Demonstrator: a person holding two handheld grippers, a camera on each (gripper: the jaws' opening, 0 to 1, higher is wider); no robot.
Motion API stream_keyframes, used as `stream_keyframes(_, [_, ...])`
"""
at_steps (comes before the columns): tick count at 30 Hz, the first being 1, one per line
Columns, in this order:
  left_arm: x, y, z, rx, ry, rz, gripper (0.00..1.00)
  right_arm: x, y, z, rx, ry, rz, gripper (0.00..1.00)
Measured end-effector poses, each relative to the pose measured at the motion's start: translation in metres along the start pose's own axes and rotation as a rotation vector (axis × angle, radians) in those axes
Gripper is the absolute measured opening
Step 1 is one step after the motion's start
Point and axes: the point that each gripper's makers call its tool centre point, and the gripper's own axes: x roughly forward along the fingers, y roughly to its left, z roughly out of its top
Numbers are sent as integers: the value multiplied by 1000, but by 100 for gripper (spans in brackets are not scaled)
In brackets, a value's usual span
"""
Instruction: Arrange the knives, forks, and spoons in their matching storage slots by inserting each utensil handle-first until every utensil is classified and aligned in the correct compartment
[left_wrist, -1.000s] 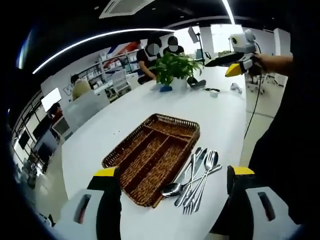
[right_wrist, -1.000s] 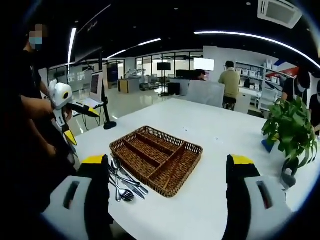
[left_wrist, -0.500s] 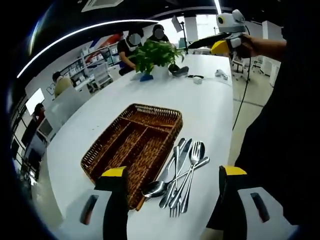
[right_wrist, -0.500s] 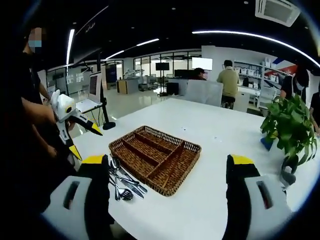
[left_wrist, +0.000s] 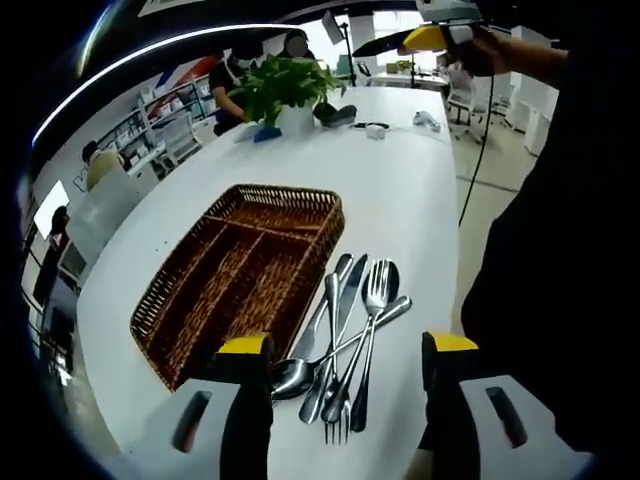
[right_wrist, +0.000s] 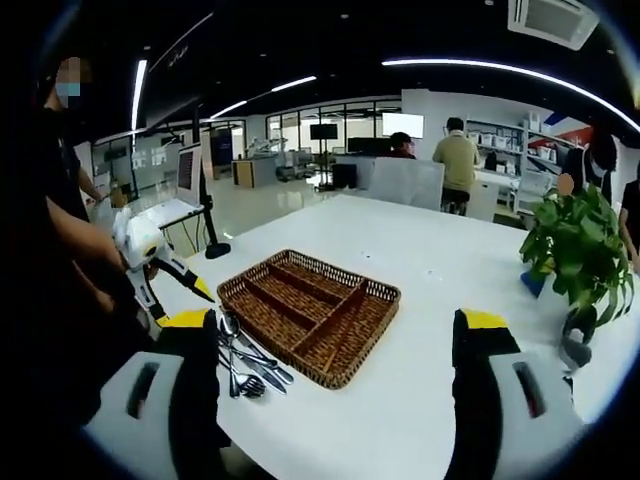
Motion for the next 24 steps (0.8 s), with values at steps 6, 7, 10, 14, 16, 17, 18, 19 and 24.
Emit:
stream_keyframes(6, [16,-12,-17,-16,59,-52,49,0,5,0,-11,-2,43,100])
stream_keyframes(7, [19,-14,-19,-13,65,-59,47,0,6,-1,-27,6,53,100])
stream_keyframes(10, [26,-22,-28,-28,104,-93,40,0,7,-2,-44,17,64,100])
stream_keyframes(14, [38,-30,-37,-56,130,-129,35,3,10,-6,-53,41,73,100])
stream_keyframes(16, [44,-32,-40,-58,134,-133,34,4,11,-10,-72,61,77,100])
stream_keyframes(17, [47,-32,-41,-61,136,-137,34,5,12,-12,-84,76,80,100])
stream_keyframes(18, [49,-33,-42,-70,137,-140,33,5,13,-14,-92,86,83,100])
stream_keyframes(19, [50,-33,-42,-76,138,-143,32,5,15,-13,-100,85,90,100])
stream_keyframes(24, [61,-37,-49,-96,150,-158,30,5,17,-12,-106,81,99,100])
